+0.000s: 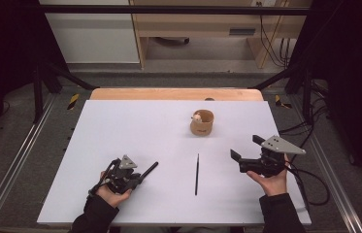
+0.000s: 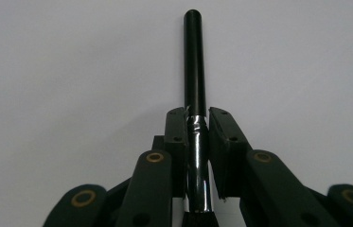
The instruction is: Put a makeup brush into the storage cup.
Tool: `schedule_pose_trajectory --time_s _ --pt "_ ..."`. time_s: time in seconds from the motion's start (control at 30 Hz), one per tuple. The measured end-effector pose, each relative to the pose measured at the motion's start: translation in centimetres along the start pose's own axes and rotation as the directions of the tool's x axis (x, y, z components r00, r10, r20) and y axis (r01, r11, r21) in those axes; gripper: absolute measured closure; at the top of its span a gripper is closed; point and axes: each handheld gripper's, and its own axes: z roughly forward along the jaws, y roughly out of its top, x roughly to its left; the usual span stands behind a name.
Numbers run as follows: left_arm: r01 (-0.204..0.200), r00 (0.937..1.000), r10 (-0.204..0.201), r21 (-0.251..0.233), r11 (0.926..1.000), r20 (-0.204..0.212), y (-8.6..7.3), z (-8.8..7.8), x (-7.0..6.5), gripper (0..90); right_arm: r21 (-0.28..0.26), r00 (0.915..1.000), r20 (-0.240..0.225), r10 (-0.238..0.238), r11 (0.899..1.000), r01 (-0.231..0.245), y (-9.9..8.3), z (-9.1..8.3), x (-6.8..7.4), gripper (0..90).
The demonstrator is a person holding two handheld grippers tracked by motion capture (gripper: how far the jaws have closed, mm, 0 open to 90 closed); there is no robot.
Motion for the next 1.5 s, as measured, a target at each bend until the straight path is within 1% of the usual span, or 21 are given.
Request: schedule_pose_trajectory --time_s 0.23,0.27,0.33,0.43,0.5,0.53,0.57,0.67,0.73,0.77,0.83,0.87,0.9,0.93,0.97,1.0,1.03,1.1,1.37,1.43,1.5 --pt "-0.011 0.9999 0.011 0.003 0.9999 0.01 0.1 0.1 0.1 76.7 -0.001 1.0 -0.001 0.001 1.0 -0.001 0.0 0.0 0.0 4.8" --pt "-0.011 0.9999 0.011 0.003 0.9999 0.01 0.1 0.1 0.1 75.0 -0.001 1.0 0.0 0.001 1.0 -0.001 0.0 0.0 0.0 4.8" --pt "-0.016 0.9995 0.016 0.001 0.9999 0.027 0.2 0.0 0.2 70.3 -0.002 1.0 0.0 0.003 1.0 -0.003 0.0 0.0 0.0 4.8" --pt "-0.019 0.9996 0.019 -0.01 0.9998 0.022 0.7 -0.5 0.3 63.7 -0.002 1.0 0.0 0.004 1.0 -0.004 0.0 0.0 0.0 4.8" --pt "-0.024 0.9995 0.024 -0.009 0.9997 0.019 0.9 -0.6 0.4 58.6 -0.002 1.0 -0.001 0.004 1.0 -0.004 0.0 0.0 0.0 4.8" --pt "-0.021 0.9997 0.021 -0.006 0.9998 0.014 1.0 -0.8 0.5 58.6 -0.002 1.0 -0.001 0.004 1.0 -0.004 0.0 0.0 0.0 4.8" --pt "-0.023 0.9996 0.023 0.003 0.9997 0.018 1.5 -1.1 0.8 53.4 -0.002 1.0 -0.002 0.006 1.0 -0.006 0.0 0.0 0.0 4.8" --pt "-0.026 0.9996 0.026 0.005 0.9996 0.014 1.8 -1.3 0.9 48.8 -0.001 1.0 -0.001 0.006 1.0 -0.006 0.1 0.0 0.0 4.9" --pt "-0.039 0.9988 0.038 0.038 0.9985 0.032 2.3 -1.3 1.1 45.0 -0.004 1.0 0.0 0.005 1.0 -0.005 0.2 -0.2 -0.1 4.9" --pt "-0.038 0.9988 0.037 0.042 0.9984 0.031 2.4 -1.2 1.1 43.4 -0.007 1.0 0.001 0.003 1.0 -0.003 0.2 -0.2 -0.1 4.9" --pt "-0.053 0.9983 0.051 0.067 0.9963 0.029 2.7 -1.0 1.1 41.0 -0.013 1.0 0.002 0.008 1.0 -0.008 0.3 -0.3 -0.1 5.0" --pt "-0.053 0.9983 0.051 0.067 0.9963 0.029 2.7 -1.0 1.1 39.6 -0.015 1.0 0.002 0.006 1.0 -0.006 0.3 -0.4 -0.1 5.0" --pt "-0.062 0.9977 0.059 0.098 0.9932 0.035 3.0 -0.7 1.0 38.1 -0.015 1.0 0.002 0.006 1.0 -0.006 0.4 -0.4 -0.1 5.0" --pt "-0.066 0.9976 0.063 0.106 0.9922 0.028 3.2 -0.5 1.0 37.4 -0.016 1.0 0.001 0.004 1.0 -0.004 0.4 -0.4 -0.1 5.0" --pt "-0.074 0.9969 0.07 0.122 0.9898 0.037 3.3 -0.3 0.9 36.7 -0.014 1.0 0.002 0.004 1.0 -0.004 0.4 -0.4 -0.1 5.0" --pt "-0.074 0.9969 0.07 0.122 0.9898 0.037 3.3 -0.3 0.9 36.1 -0.014 1.0 0.002 0.004 1.0 -0.004 0.4 -0.4 -0.1 5.0" --pt "-0.085 0.996 0.08 0.145 0.9858 0.041 3.4 0.0 0.7 36.1 -0.013 1.0 0.001 0.003 1.0 -0.003 0.4 -0.4 -0.1 5.0" --pt "-0.092 0.9956 0.087 0.16 0.9828 0.036 3.4 0.3 0.6 37.0 -0.012 1.0 0.0 0.003 1.0 -0.003 0.4 -0.4 -0.1 5.0" --pt "-0.088 0.9957 0.08 0.196 0.9766 0.047 2.9 0.4 0.8 48.1 -0.007 1.0 -0.001 0.001 1.0 -0.001 0.4 -0.4 0.0 5.0" --pt "-0.094 0.9949 0.084 0.207 0.9738 0.057 2.7 0.6 0.8 49.4 -0.005 1.0 -0.002 0.002 1.0 -0.002 0.4 -0.4 0.0 5.0" --pt "-0.099 0.9945 0.089 0.206 0.9736 0.054 2.7 0.6 0.8 53.5 -0.004 1.0 -0.004 -0.002 1.0 0.002 0.3 -0.3 0.0 5.0"
